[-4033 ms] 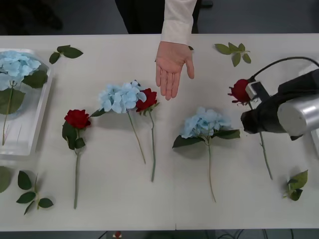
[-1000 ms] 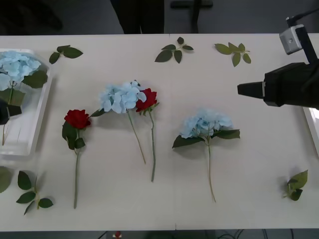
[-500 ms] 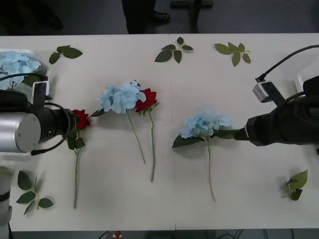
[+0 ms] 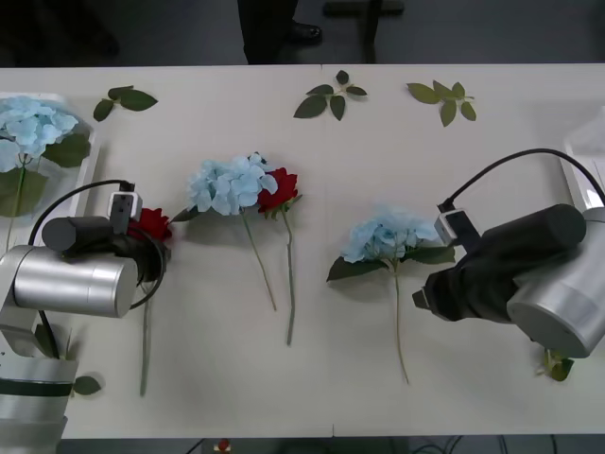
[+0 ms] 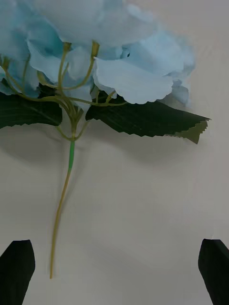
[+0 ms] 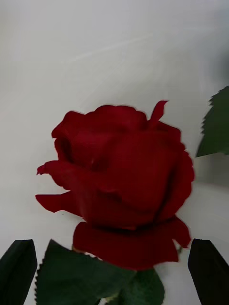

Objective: Place the red flowers into the right box and the blue flowers into the left box. If a person shows an open palm, hand one flower to the person first, then continue sorting.

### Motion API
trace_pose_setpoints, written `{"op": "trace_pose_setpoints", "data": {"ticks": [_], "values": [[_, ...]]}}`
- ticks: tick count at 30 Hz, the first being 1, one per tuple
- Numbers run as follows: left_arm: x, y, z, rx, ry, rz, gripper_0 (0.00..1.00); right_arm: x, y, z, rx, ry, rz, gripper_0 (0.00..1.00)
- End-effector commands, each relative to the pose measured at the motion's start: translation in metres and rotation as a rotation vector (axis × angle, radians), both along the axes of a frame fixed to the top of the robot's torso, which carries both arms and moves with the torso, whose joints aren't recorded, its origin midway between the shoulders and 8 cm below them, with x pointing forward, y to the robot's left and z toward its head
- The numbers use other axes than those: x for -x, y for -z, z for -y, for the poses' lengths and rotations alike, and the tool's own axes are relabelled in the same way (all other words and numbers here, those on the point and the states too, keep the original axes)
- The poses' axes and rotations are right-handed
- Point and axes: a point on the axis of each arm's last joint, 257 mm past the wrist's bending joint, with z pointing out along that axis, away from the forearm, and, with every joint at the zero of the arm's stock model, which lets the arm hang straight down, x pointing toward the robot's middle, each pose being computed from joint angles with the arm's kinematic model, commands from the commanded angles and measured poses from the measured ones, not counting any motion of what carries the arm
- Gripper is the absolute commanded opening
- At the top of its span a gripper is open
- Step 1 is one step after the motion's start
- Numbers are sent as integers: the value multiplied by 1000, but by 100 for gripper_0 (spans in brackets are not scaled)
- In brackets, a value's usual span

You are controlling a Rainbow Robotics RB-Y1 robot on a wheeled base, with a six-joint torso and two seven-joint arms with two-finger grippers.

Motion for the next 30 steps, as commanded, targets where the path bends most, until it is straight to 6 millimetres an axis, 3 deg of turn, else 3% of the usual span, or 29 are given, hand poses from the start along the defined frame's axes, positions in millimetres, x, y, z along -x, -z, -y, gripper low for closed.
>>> {"op": "trace_pose_setpoints", "data": {"ticks": [1,7,9,10,12,13,21,24,27,30], "values": [[-13,-1,-7,-43,0,16,92,-18,-3,-13,-2,11,42,100],[-21,9,-12,-46,-13,10,88,-28,17,-27,-3,23,38,100],[-24,10,-12,-45,-16,7,60,-33,24,-33,5,22,45,100],[-24,10,-12,-44,-17,6,51,-35,25,-34,6,22,47,100],[-25,9,-12,-42,-20,6,8,-38,32,-39,4,27,43,99],[-25,9,-13,-40,-23,7,0,-40,35,-41,0,30,42,99],[-28,7,-9,-15,-26,13,0,-43,54,-46,21,31,40,97],[-34,-4,-7,2,-18,35,0,-41,60,-46,40,28,42,96],[-37,-20,-3,42,-3,59,0,-39,64,-48,39,29,35,95],[-36,-53,4,75,29,84,0,-37,67,-48,49,27,32,94]]}}
